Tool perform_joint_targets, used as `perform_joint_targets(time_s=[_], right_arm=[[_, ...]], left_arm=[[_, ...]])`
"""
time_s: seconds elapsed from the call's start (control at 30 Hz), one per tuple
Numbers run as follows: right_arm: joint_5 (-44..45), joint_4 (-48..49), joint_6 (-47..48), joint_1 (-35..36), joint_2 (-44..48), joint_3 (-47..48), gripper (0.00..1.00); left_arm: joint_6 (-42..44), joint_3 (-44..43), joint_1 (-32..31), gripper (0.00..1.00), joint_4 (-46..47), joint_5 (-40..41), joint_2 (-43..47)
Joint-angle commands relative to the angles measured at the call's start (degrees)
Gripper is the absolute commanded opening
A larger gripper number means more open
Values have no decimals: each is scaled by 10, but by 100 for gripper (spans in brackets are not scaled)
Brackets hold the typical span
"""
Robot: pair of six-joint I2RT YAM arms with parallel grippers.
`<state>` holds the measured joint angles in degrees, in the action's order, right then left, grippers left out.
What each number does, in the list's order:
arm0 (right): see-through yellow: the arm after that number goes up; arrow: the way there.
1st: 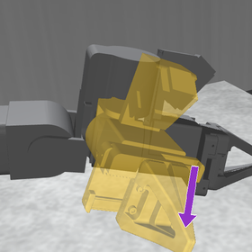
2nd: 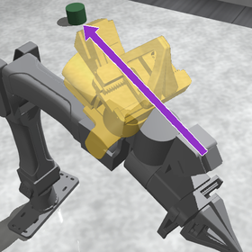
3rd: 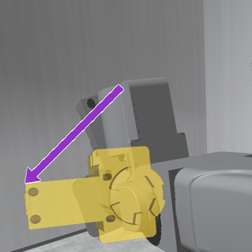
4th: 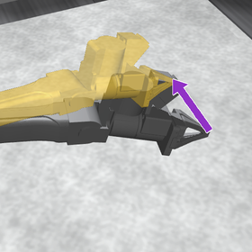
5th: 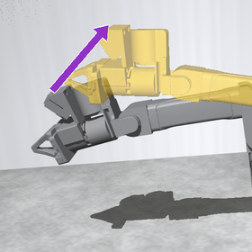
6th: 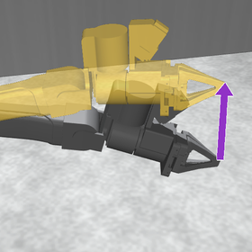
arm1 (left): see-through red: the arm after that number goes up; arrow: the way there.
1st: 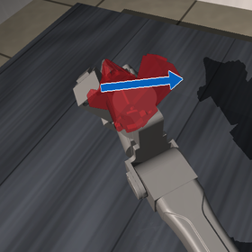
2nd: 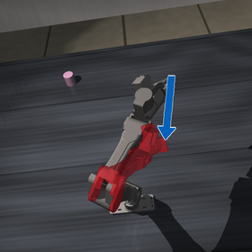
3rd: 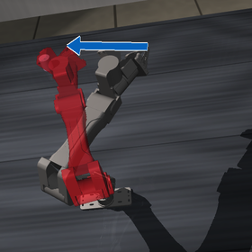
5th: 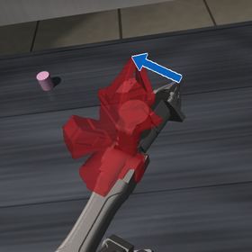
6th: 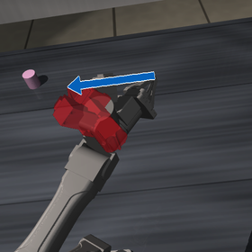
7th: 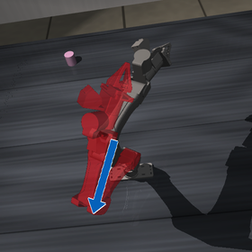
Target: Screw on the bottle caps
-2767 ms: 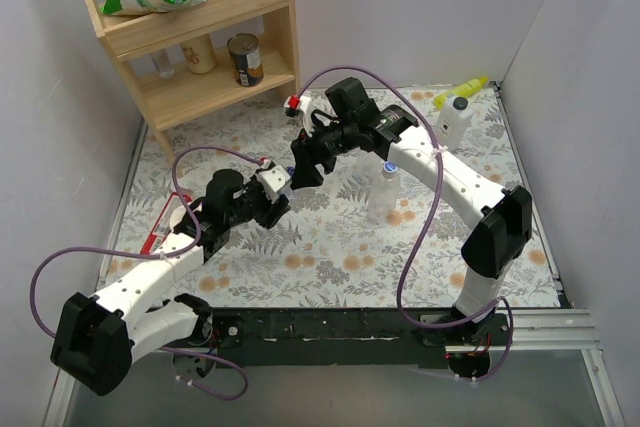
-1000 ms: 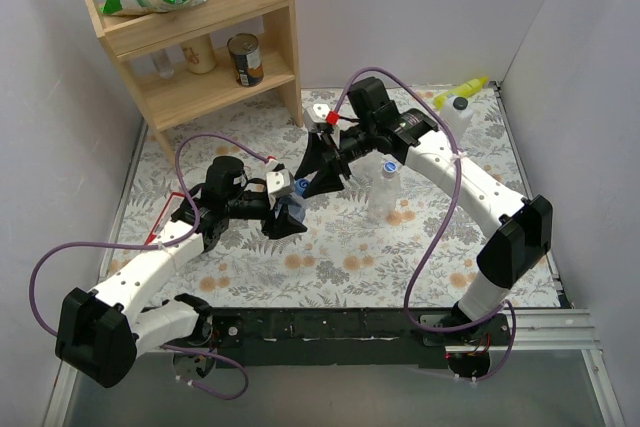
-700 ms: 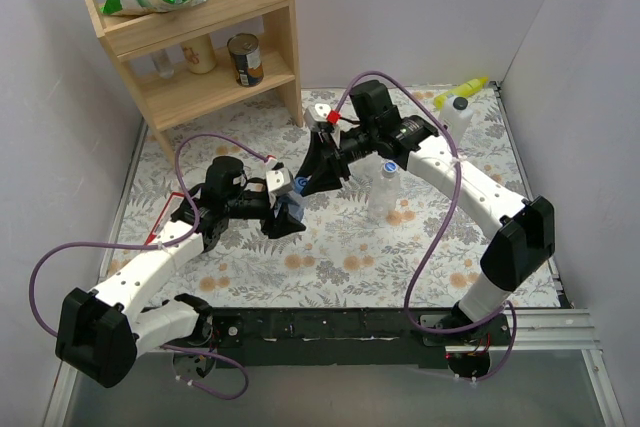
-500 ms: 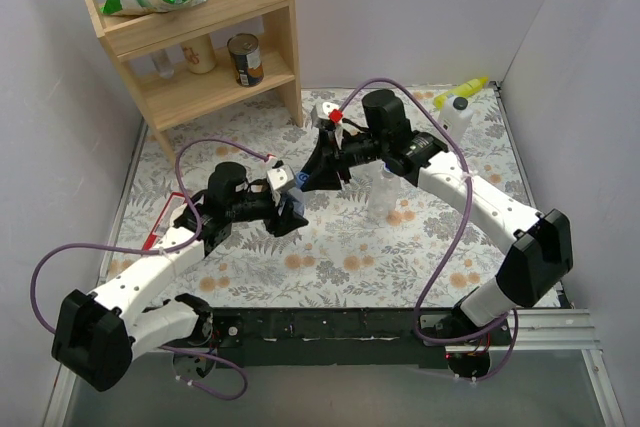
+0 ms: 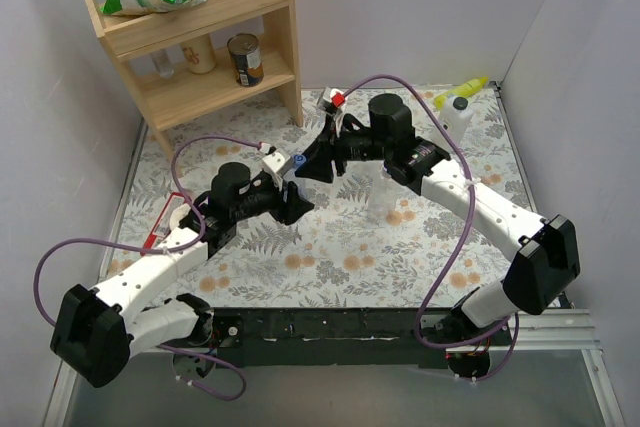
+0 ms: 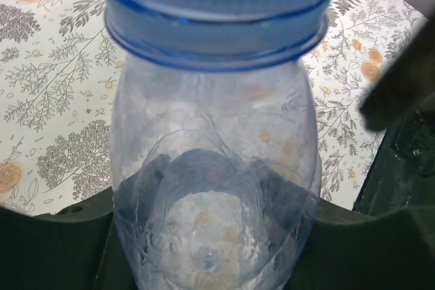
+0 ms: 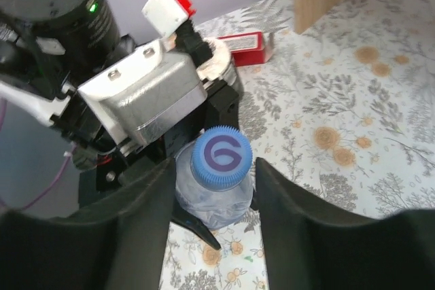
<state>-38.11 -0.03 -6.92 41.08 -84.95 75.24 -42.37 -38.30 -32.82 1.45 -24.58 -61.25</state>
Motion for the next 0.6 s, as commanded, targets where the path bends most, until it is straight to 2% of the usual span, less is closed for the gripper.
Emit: perform_joint_targets(time_s=[0.0,0.13,0.27,0.37,0.57], right_arm=[[-118,67,9,-22,4,-17,61],[-200,160,-26,-49,8,-37,69],[-250,244,-98,-49,-8,-41,69],[-271,280,-130,-46,-14,-46,70],[-285,281,-141,-43,-29,-34,67]], left_arm=[[37,-11,-2,0,-4,-53,41],[49,-9,-2,0,-33,-103,65],[65,-19,-1,0,-41,-121,54],[76,-24,-1,0,-37,-133,44],[91,-31,-1,0,-36,-139,36]])
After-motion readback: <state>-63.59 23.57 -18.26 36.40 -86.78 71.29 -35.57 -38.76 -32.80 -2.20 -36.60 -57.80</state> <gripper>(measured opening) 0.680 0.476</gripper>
